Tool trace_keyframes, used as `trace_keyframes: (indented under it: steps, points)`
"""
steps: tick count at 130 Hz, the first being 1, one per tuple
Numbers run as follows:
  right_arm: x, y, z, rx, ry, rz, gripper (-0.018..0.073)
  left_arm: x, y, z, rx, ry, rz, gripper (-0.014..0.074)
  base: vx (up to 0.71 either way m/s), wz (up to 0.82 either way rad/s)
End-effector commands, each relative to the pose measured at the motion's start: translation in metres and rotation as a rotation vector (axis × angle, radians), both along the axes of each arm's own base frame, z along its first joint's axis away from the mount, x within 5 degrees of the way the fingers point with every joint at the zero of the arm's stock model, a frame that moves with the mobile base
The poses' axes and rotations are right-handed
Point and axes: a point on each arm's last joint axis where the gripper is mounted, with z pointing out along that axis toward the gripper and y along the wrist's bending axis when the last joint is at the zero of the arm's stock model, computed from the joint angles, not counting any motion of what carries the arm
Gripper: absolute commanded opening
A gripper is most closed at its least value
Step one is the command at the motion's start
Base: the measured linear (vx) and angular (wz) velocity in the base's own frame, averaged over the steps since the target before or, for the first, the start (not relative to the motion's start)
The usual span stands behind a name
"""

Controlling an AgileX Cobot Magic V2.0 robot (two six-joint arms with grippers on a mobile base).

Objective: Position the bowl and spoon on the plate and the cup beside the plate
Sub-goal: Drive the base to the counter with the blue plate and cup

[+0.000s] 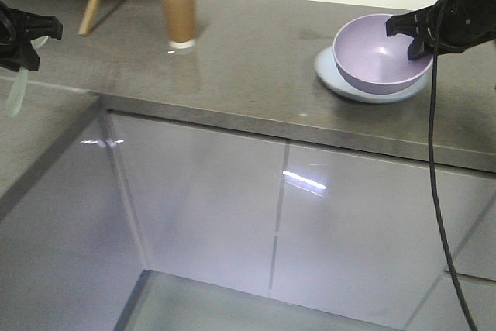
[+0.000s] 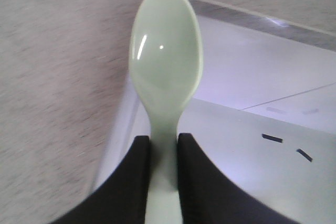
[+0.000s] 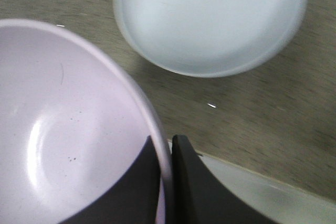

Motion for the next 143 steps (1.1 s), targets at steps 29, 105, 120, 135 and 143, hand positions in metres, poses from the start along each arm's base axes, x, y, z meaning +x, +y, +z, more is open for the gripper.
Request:
trace_keyframes:
  steps: [29,105,120,135,143]
  points:
    - [-0.0121,-0.0006,0.0388,0.002,-0.146,-0.002,-0.0004,-0.0112,-0.003,0.0301,-0.011,-0.121,-0.005,-0.0008,0.01,-0.48]
    - [-0.0128,-0.0005,0.0381,0.002,-0.135,-0.001,-0.0004,-0.0112,-0.003,0.0301,-0.011,-0.121,-0.005,-0.0008,0.01,-0.1]
    - [-0.0128,-0.0005,0.0381,0.002,-0.135,-0.001,-0.0004,-0.0112,-0.003,0.0301,-0.011,-0.121,-0.005,-0.0008,0.02,-0.02]
    - [-0.0128,-0.0005,0.0381,0.002,-0.135,-0.001,-0.0004,-0.0112,-0.003,0.0301,-0.011,-0.121,-0.005,-0.0008,0.04,-0.04]
    - [-0.0128,-0.0005,0.0381,0.002,-0.135,-0.001,-0.0004,-0.0112,-0.003,0.0301,-0.011,-0.121,-0.005,-0.0008,0.05,-0.08]
